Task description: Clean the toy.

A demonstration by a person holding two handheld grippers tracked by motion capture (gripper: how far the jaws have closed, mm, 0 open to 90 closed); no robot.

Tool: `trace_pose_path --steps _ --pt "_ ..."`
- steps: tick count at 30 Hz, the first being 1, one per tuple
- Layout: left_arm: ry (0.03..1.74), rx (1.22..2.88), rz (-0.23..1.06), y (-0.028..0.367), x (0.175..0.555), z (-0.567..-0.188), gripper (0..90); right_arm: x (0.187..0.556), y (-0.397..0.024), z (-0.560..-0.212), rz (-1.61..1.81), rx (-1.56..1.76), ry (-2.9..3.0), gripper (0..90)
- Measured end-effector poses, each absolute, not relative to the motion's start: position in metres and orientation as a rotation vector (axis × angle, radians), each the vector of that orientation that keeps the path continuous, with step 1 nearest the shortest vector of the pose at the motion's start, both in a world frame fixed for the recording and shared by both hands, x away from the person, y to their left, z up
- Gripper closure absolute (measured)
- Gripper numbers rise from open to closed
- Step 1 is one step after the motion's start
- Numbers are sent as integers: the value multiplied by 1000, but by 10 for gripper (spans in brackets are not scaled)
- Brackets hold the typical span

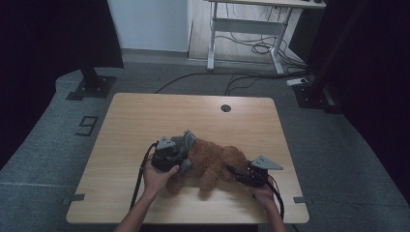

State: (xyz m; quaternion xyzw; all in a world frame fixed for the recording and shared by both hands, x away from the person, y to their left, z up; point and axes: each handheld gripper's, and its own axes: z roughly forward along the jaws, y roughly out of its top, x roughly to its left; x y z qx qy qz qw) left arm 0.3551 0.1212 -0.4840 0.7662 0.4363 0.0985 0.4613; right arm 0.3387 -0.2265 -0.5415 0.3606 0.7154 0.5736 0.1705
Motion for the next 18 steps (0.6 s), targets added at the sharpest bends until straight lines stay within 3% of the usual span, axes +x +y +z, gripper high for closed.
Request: trace_pose_path --steps 6,18 --pt "1128 1891 168 144 348 -507 781 338 -225 -541 1627 1013 2035 417" --pt "1142 1946 301 166 326 -509 776 337 -225 -541 1628 998 2037 415"
